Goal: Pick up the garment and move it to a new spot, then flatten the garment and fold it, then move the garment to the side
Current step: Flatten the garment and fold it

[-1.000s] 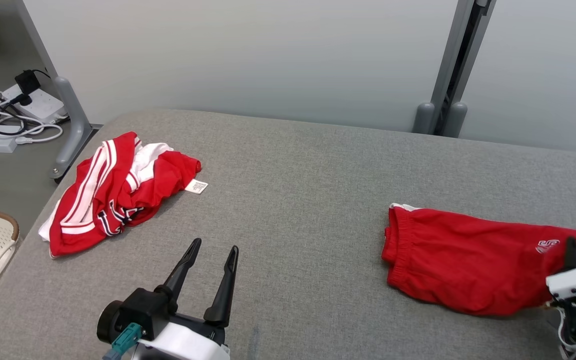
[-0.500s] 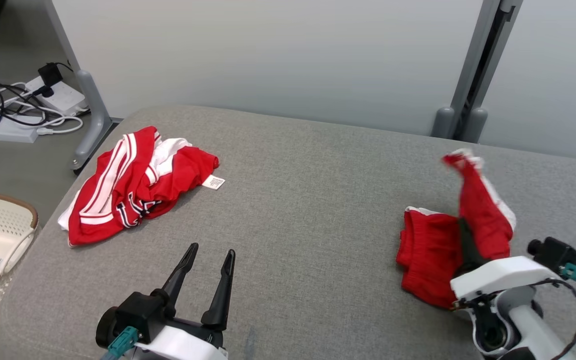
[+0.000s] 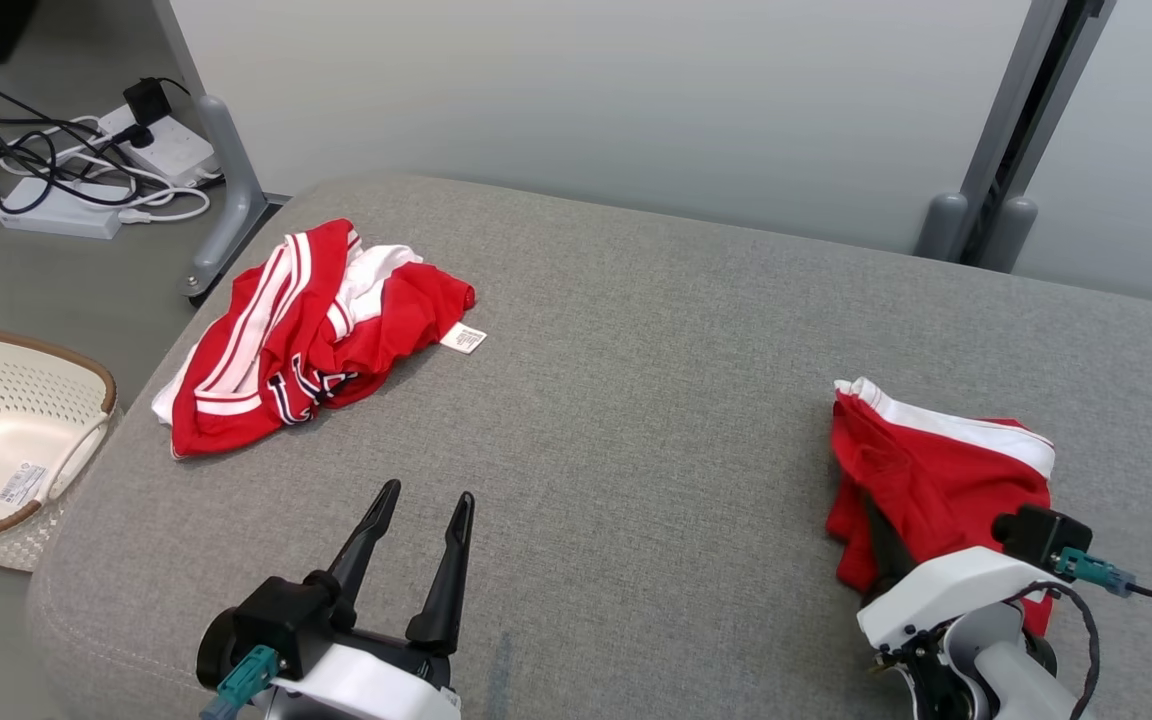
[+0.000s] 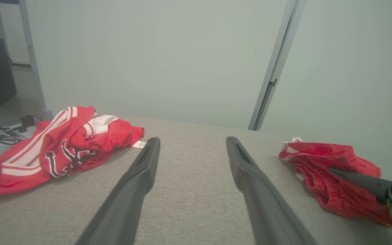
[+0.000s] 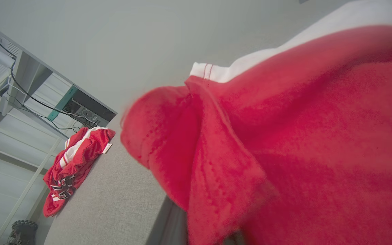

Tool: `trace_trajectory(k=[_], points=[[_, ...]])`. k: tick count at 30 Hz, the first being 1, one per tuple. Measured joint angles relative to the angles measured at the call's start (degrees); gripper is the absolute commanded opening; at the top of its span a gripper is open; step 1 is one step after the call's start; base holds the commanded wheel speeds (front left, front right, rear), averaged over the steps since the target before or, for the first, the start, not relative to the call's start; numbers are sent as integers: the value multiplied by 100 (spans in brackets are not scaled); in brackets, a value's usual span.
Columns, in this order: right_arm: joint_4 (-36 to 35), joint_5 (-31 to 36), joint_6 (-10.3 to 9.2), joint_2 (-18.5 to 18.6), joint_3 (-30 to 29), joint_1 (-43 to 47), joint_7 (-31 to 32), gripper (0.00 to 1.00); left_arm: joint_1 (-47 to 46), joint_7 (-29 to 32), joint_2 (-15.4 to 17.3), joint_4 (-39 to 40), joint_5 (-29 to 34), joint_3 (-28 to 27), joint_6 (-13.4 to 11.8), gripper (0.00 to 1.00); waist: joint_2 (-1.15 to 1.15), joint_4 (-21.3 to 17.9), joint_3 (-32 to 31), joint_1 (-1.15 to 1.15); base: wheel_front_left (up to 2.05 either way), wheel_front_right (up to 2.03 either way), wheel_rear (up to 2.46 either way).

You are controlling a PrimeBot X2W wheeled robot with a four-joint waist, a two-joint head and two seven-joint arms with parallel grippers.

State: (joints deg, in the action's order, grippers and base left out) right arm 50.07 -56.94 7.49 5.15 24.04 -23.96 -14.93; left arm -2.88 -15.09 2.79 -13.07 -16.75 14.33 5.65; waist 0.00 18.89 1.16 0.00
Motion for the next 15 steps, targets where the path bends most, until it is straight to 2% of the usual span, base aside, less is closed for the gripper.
trace_trajectory(k=[1, 2, 3, 15], points=[[54, 2, 0, -2, 64, -6, 0, 0, 0, 0, 0, -1, -1, 5, 0, 100, 0, 12, 8, 0, 0, 0, 0], [83, 5, 0, -7, 102, -19, 0, 45, -2, 0, 0, -1, -9, 13, 0, 100, 0, 22, 16, 0, 0, 0, 0], [114, 1, 0, -8, 130, -36, 0, 100, -5, 0, -1, -1, -19, 25, -1, 100, 0, 32, 21, 0, 0, 0, 0], [109, 2, 0, -136, 724, -134, 33, 100, -35, 0, 0, -9, -58, 45, -52, 100, 0, 37, -6, 0, 0, 0, 0]])
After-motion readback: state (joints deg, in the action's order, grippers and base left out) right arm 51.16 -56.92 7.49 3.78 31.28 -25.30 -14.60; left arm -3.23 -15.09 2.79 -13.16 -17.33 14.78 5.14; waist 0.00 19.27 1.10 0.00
